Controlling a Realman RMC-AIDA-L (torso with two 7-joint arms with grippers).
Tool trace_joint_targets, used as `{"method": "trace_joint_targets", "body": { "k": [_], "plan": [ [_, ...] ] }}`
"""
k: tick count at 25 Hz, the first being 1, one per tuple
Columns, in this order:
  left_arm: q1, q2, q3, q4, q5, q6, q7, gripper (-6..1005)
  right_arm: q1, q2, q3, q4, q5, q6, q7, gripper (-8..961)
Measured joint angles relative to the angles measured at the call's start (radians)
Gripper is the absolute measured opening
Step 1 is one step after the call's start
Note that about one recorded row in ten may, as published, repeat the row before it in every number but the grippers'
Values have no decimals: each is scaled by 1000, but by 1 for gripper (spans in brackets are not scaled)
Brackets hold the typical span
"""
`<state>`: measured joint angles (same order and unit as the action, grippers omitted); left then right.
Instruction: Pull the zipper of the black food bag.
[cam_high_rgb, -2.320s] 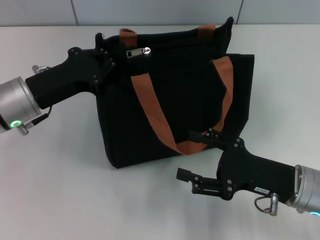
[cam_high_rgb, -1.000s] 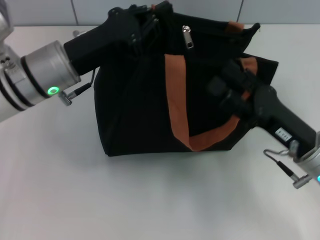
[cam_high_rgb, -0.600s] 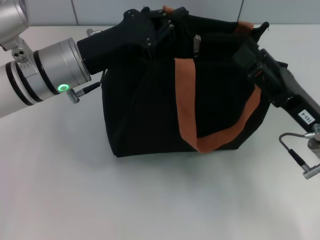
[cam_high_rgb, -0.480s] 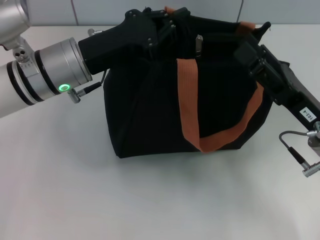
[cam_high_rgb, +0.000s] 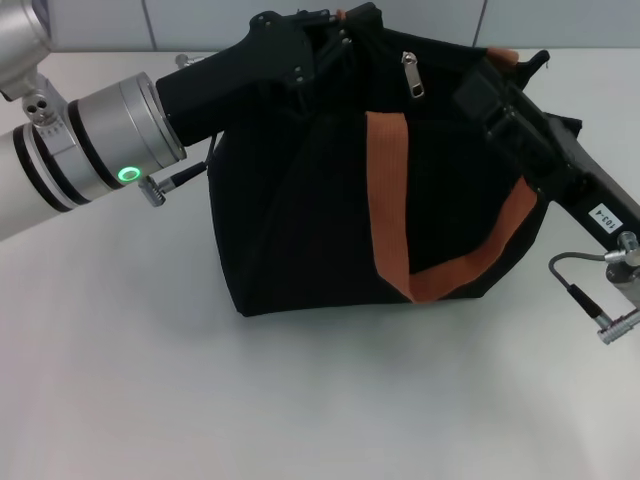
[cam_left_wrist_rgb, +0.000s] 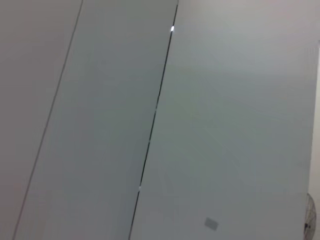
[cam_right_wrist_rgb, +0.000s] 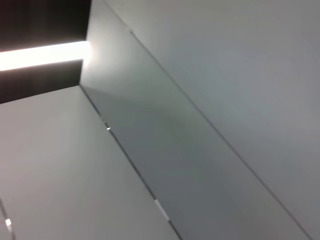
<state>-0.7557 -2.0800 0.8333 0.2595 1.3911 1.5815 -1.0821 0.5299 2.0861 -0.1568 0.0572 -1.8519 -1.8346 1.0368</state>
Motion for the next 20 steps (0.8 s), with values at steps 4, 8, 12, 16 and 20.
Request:
{"method": "trace_joint_targets", "body": {
  "k": [4,8,12,16,20],
  "plan": [
    [-2,0,0,-9,0,29,3,41,-1,3,24,3,7,27,2,744],
    [-5,0,0,-12,-4,41,3,43,-3,3,41,23,10,41,25,586],
    [-17,0,-1,-30,-4,41,5,44,11,1,32,20,4,55,105,495],
    [-27,0,-5,-36,-5,35,8,45,24,1,28,17,-2,60,148,451],
    [-29,0,-6,-36,-5,33,11,47,35,0,25,16,-3,66,148,453]
  ]
}}
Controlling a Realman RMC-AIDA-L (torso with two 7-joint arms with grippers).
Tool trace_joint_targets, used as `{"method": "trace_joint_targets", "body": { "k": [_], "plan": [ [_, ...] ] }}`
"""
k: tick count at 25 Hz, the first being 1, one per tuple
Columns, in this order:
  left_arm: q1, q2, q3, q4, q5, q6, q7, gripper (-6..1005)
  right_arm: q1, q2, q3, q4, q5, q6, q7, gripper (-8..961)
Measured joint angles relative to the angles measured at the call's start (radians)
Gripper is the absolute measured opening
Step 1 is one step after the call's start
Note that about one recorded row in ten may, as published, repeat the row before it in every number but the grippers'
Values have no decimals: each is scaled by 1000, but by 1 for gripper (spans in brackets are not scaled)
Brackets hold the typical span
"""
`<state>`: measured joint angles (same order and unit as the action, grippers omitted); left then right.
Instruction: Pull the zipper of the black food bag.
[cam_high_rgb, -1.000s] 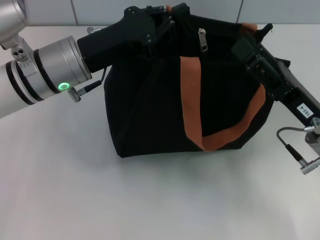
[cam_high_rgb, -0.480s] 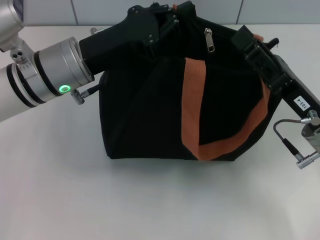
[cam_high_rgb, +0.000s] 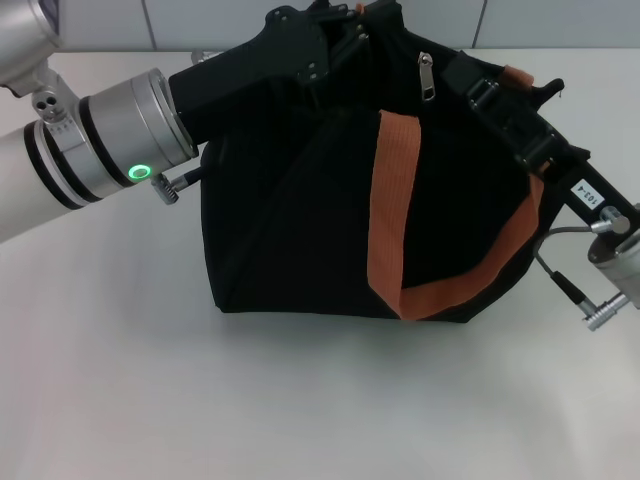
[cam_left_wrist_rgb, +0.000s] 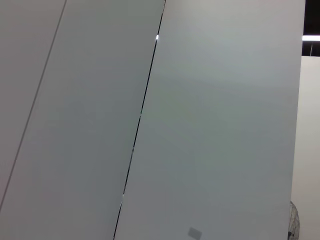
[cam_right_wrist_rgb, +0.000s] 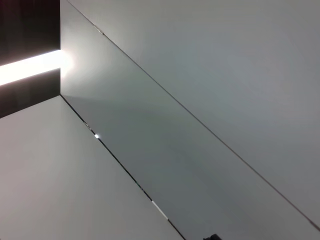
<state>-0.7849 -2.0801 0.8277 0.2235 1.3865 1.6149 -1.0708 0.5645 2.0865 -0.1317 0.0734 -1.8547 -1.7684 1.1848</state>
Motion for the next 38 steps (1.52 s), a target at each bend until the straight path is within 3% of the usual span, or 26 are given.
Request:
{"method": "trace_joint_targets", "body": {
  "k": [6,31,38],
  "plan": [
    [-4,0,-2,-3,0,-3,8,49,38,-2,-65,-3,-4,6,3,453],
    [-3,-1,-3,-16,0,-1,9,57,34,0,-55,-3,6,44,72,450],
    [-2,-2,3,-16,-5,0,9,59,31,0,-54,-3,8,87,96,287]
  ]
}}
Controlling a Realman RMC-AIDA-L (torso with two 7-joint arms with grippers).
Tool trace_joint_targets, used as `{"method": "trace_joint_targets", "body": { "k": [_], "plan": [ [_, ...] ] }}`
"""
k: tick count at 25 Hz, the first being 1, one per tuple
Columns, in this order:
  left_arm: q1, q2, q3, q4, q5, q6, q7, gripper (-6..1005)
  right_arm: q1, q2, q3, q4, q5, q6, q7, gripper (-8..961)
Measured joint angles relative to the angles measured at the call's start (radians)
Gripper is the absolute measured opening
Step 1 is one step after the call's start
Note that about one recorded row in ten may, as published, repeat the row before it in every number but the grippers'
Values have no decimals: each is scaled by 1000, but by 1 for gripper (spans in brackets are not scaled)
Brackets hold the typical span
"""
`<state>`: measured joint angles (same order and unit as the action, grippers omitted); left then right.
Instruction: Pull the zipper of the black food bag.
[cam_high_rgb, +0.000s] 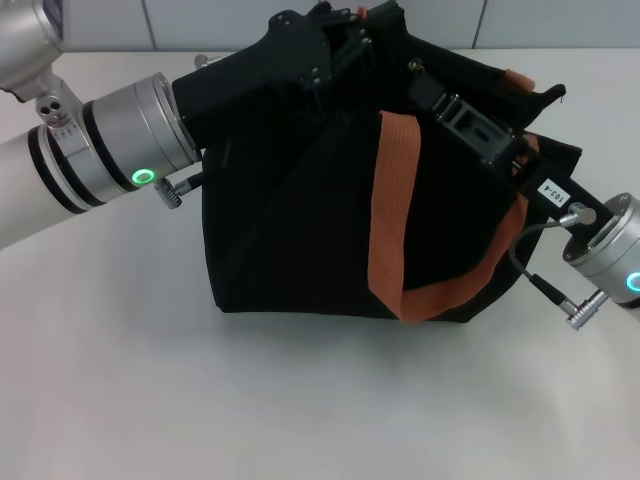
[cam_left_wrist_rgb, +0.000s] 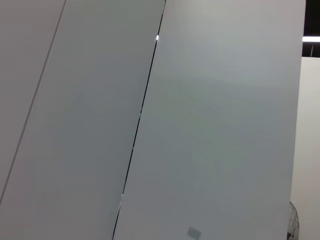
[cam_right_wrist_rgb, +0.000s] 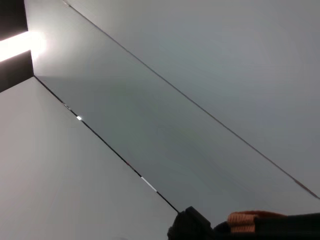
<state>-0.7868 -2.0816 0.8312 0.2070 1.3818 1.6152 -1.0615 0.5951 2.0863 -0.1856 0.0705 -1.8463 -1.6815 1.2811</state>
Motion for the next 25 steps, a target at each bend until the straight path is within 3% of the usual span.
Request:
{"method": "trace_joint_targets", "body": {
  "k": [3,25],
  "plan": [
    [0,0,0,0,-1,0,0,60,4,0,-5,0,-3,1,2,244],
    [-2,0,-3,0,-4,5,0,67,9,-2,-11,-38,-3,-25,24,214]
  ]
}}
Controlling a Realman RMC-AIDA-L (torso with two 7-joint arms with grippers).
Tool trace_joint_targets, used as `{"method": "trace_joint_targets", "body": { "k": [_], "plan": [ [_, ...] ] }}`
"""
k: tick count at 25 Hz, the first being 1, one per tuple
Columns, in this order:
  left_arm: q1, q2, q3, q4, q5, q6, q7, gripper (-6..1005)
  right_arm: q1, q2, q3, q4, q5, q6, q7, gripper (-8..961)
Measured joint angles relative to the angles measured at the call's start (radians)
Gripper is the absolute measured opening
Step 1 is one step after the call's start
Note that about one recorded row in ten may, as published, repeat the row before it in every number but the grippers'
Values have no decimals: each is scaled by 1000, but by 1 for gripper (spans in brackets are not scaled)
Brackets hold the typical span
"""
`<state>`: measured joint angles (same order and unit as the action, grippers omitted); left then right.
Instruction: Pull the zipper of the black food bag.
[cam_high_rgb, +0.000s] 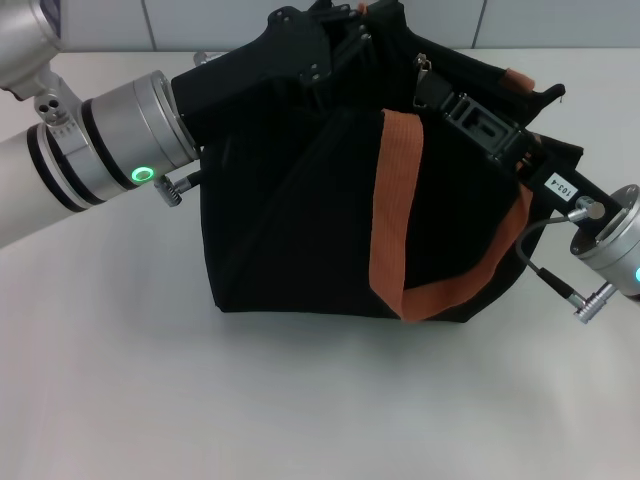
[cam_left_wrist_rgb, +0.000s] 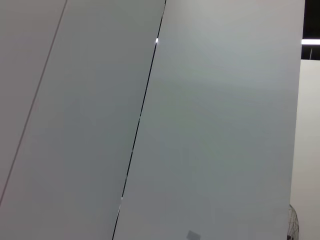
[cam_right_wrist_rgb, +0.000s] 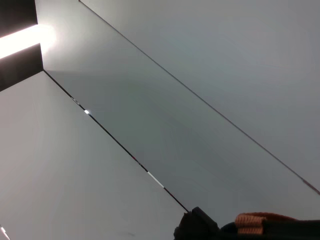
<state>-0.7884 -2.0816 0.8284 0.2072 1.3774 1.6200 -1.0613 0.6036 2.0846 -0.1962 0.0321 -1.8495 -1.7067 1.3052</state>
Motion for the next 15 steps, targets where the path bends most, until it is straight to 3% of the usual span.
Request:
{"method": "trace_joint_targets", "body": {
  "k": [1,3,15],
  "plan": [
    [-1,0,0,0,0,0,1,68,1,-1,0,-1,0,1,2,213],
    [-2,0,0,0,0,0,4,68,3,-1,0,-2,-1,4,8,17],
    [7,0,-4,0,-13,-8,27,72,-19,-2,11,-34,4,22,62,-2]
  ]
}}
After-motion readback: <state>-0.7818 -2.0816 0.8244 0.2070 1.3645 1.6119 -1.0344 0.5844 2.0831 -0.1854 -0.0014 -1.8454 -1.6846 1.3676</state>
